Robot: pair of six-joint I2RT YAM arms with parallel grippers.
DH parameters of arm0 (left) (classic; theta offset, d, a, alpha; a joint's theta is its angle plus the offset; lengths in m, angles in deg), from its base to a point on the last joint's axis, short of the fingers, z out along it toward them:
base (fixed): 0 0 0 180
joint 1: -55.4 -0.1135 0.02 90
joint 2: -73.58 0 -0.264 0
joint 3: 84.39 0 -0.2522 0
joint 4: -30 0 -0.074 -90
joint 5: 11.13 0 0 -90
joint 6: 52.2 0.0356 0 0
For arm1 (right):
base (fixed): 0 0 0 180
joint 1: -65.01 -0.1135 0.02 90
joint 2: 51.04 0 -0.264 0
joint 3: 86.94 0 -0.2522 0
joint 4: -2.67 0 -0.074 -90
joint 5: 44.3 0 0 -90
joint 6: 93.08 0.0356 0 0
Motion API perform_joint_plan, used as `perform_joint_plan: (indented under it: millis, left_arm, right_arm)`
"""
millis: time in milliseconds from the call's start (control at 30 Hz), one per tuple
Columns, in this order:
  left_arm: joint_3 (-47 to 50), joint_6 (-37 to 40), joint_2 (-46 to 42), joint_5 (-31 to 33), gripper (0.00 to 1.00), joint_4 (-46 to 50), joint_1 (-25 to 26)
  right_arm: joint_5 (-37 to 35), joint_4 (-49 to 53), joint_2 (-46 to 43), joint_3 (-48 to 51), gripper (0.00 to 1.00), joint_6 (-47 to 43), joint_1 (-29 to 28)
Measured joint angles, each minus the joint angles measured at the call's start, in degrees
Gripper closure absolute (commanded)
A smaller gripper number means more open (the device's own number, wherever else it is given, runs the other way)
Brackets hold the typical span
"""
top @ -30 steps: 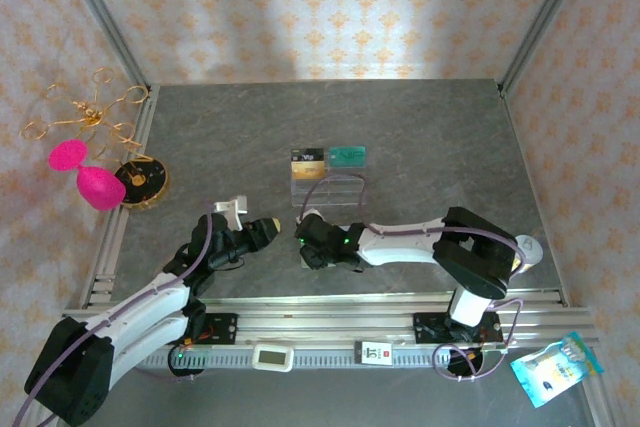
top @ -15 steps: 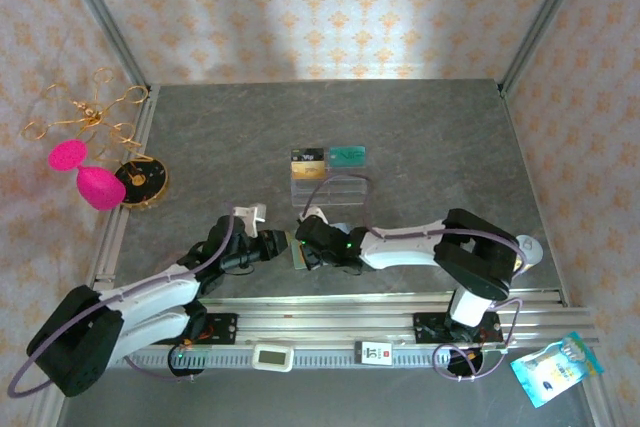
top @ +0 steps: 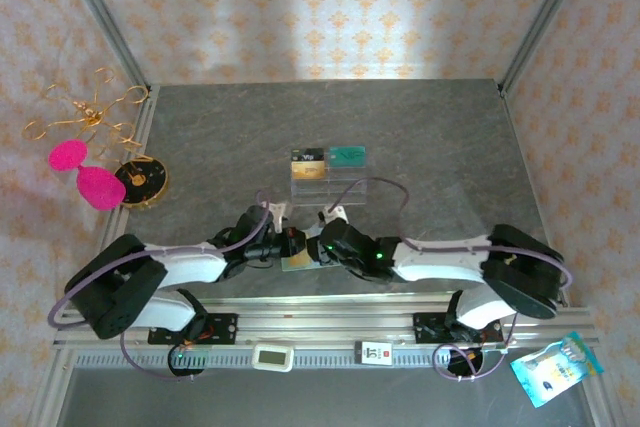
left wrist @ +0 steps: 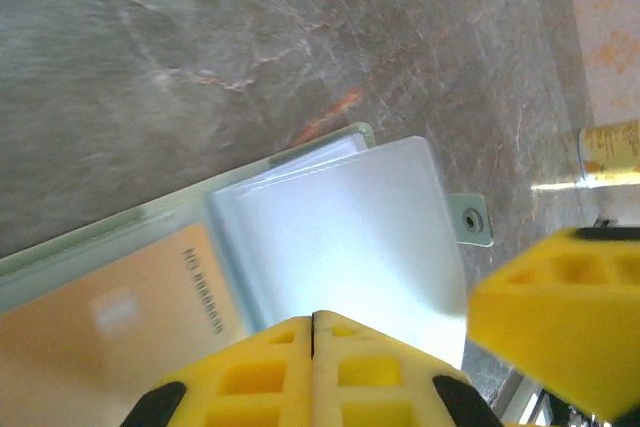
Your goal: Take the credit cards out of the card holder
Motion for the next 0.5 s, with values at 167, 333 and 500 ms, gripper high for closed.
perform_joint_plan:
  millis: [167,333,500]
  left_arm:
    - [-5.7,1.0,8.6,-1.6,1.00,0.0,4.5]
    - [-8.3,1.7,13.0,-3.5,1.00,-0.1,5.5]
    - [-5.5,1.4,5.3,-1.4,0.98,1.3,5.3]
  right_arm:
    - [-5.5,1.6,-9.7,1.5,0.65,1.8,0.0]
    - [-8.7,2.7,-14.8,3.4,0.65,3.9,0.0]
    - [-9.2,3.7,-15.2,4.3,0.66,4.8,0.0]
